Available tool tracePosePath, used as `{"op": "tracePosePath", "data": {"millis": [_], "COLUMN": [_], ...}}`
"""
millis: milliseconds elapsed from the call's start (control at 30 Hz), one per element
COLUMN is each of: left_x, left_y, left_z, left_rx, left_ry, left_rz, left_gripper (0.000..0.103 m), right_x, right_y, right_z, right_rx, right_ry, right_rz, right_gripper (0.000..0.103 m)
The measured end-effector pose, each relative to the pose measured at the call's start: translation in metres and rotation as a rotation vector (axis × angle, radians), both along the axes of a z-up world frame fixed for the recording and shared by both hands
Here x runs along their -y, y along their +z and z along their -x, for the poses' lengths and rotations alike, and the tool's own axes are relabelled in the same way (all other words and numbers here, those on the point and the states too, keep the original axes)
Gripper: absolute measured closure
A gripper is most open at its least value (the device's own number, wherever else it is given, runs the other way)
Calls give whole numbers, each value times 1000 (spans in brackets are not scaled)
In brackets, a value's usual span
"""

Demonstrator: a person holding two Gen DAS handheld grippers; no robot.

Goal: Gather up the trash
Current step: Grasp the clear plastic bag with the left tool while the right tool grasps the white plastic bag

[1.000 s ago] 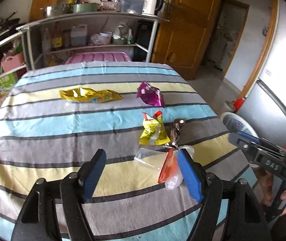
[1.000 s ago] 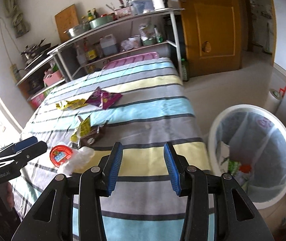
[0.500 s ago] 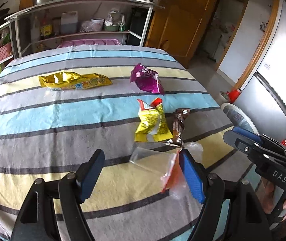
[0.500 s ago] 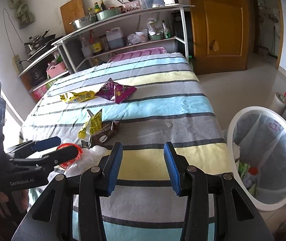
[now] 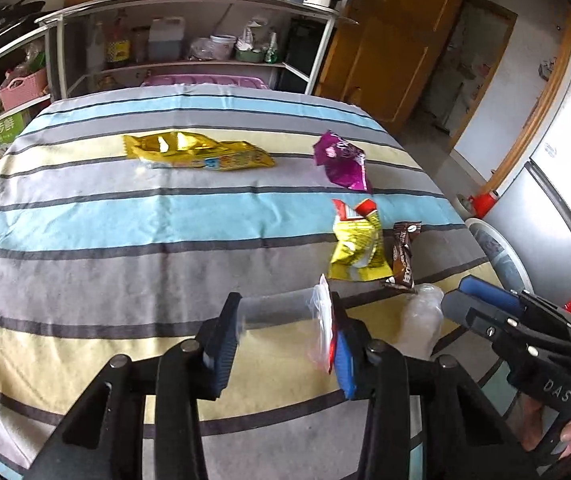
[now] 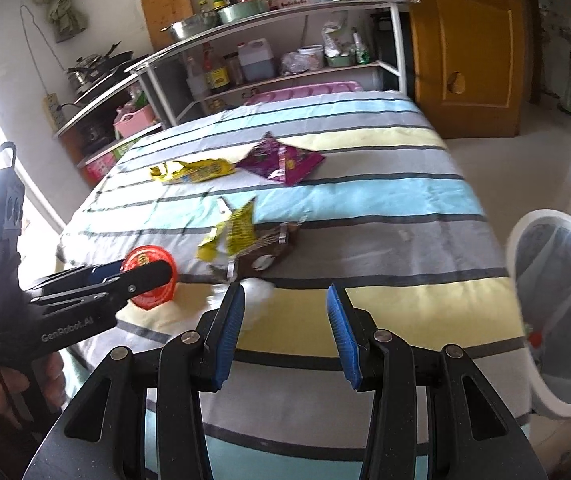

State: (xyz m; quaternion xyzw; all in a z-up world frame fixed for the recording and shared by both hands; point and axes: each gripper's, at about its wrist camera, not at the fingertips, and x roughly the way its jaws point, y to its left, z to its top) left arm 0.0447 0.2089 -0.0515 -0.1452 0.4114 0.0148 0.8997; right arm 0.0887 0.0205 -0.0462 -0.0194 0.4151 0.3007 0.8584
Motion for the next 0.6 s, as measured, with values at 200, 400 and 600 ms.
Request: {"op": "tracePosePath", "data": {"millis": [200,400,600], "left_x": [-8,-22,-27], "left_y": [3,0,-1], "left_z": [8,15,17], "left_rx": [6,0,0], "left_ry": [35,75,86], "left_rz": [-26,-15,-6], "left_gripper": [60,60,60], "right_x": [-20,-44,-58], "right_y": [-3,-10,-17], "right_z": [3,2,-7], "right_rx": [-42,-64,-103], "right_ry": [23,56,58], "right_rz": [-43,-28,-38], "right_gripper": [59,59,59]}}
